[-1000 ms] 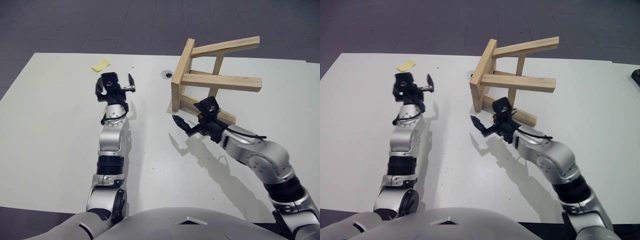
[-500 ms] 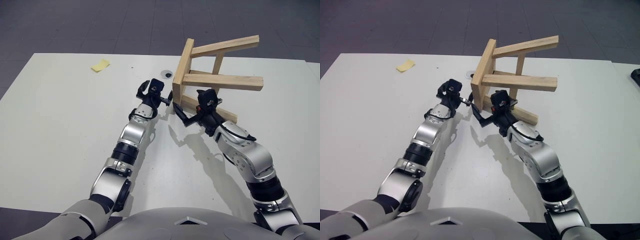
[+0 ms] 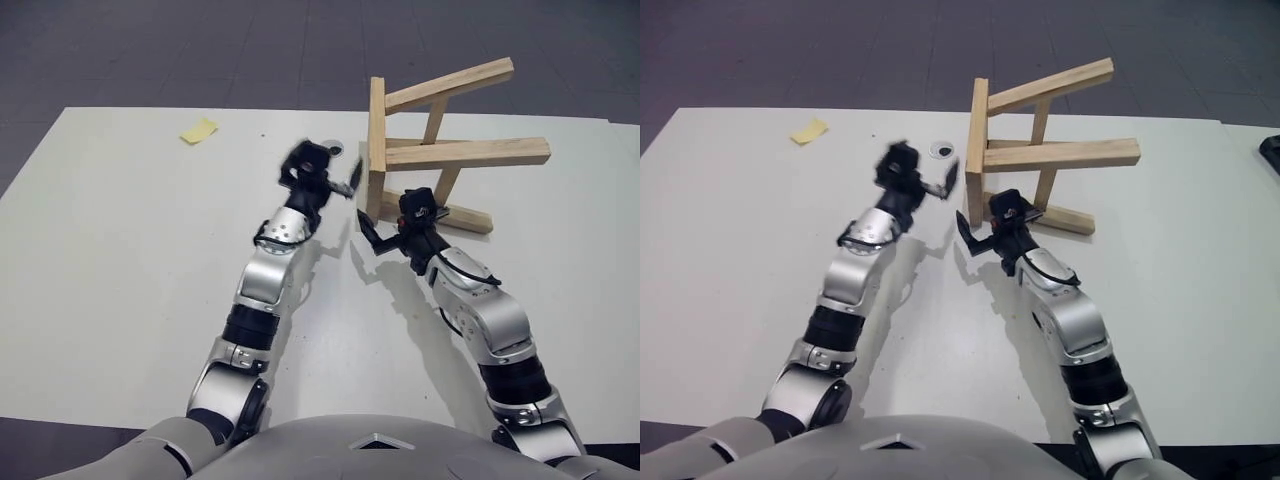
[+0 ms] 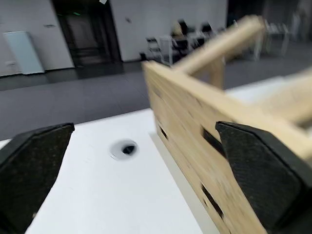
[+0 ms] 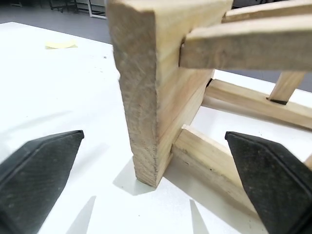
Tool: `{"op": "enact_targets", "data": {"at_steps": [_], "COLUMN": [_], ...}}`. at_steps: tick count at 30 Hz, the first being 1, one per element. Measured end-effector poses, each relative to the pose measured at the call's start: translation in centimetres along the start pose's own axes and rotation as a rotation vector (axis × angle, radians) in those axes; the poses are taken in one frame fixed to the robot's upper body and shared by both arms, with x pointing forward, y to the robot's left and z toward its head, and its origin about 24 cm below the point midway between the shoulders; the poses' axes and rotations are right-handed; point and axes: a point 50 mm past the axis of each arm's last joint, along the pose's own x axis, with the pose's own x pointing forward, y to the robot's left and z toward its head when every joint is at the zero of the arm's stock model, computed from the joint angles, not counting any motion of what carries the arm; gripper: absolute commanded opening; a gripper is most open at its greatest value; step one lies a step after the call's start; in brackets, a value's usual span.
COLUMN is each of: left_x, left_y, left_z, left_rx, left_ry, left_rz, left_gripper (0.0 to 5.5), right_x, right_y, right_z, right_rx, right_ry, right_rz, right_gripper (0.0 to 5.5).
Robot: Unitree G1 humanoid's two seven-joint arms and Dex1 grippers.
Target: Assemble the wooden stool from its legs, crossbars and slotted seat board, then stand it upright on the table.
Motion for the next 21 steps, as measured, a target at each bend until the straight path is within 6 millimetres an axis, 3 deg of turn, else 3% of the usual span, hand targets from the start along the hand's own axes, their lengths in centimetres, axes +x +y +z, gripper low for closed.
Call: {"op": "enact_targets", "data": {"at_steps": [2, 5, 8, 13, 21], "left_x": [-0.8, -1.5, -1.5, -1.3, -1.4], "left_y": [3.3, 5.5, 5.5, 4.4, 4.6], "left_z": [0.5, 0.1, -0.4, -1.0, -1.3], "left_rx": [-0.004, 0.006, -0.008, -0.032, -0.03], "left_ry": [-0.027, -0.007, 0.02, 0.045, 0.06], "left_rz": [0.181, 0.302, 0.326, 0.308, 0.339], "left_gripper": [5.4, 5.4, 5.4, 5.4, 5.4], "right_x": [0.5, 1.2, 2.2, 3.1, 3.8], "right_y": [0.1, 0.4, 0.8, 1.0, 1.7], "right_z": [-0.5, -0.8, -0.3, -0.6, -0.7], "right_rx": [0.025, 0.025, 0.023, 0.032, 0.047], "right_ry": [0.006, 0.003, -0.025, -0.024, -0.032], "right_rz": [-0.024, -0.047, -0.061, -0.09, -0.095], "right_gripper": [5.39, 5.39, 5.39, 4.65, 3.37]}}
